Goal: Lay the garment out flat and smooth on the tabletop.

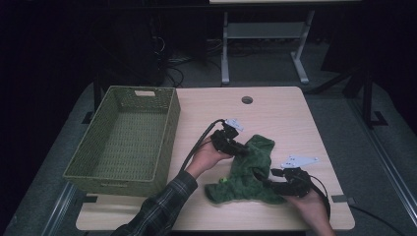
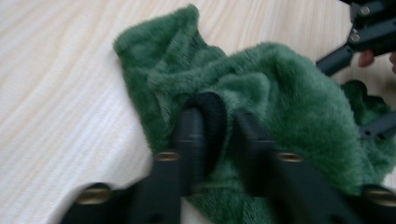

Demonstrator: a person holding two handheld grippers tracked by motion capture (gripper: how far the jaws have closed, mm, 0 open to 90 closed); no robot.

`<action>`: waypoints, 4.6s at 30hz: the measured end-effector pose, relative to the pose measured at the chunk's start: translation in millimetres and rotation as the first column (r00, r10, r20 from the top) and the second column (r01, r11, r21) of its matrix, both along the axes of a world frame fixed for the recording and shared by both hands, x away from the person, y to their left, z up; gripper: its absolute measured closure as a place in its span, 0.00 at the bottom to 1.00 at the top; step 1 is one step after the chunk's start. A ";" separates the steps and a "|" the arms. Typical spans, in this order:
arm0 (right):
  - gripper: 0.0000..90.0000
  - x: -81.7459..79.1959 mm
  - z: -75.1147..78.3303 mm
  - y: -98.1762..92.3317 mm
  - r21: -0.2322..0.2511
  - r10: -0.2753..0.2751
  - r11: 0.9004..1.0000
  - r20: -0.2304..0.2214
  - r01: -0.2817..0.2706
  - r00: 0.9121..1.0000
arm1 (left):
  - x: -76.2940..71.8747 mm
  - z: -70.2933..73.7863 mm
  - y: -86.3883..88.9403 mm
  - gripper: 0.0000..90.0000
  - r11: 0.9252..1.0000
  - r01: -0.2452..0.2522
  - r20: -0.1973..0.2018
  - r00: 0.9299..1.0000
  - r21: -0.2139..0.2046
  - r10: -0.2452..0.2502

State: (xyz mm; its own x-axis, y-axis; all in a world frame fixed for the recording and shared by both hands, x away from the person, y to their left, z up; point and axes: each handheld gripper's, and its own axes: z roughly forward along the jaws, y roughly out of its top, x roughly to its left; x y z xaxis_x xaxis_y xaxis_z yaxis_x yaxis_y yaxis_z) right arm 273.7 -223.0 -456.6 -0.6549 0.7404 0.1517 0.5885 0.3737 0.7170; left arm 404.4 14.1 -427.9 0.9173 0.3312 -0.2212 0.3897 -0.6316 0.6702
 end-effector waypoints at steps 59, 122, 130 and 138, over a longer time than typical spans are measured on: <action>0.92 70.2 16.7 1.8 -0.041 0.076 0.996 0.019 -0.075 0.997 | -45.8 -16.0 86.9 0.95 0.972 -0.229 -0.037 0.972 0.041 0.231; 0.66 133.5 -1.9 9.7 -0.024 -0.038 0.999 -0.126 0.035 0.991 | 40.6 -25.7 36.0 0.62 0.976 -0.183 0.009 0.983 0.117 0.183; 0.84 132.2 -7.5 15.4 -0.043 -0.013 0.999 -0.143 0.007 0.990 | 35.5 -26.3 37.3 0.86 0.975 -0.177 0.026 0.984 0.132 0.175; 0.97 129.2 -3.3 18.7 -0.069 -0.002 0.998 -0.120 -0.006 0.993 | 28.9 -16.7 50.4 0.97 0.974 -0.206 0.047 0.978 0.091 0.203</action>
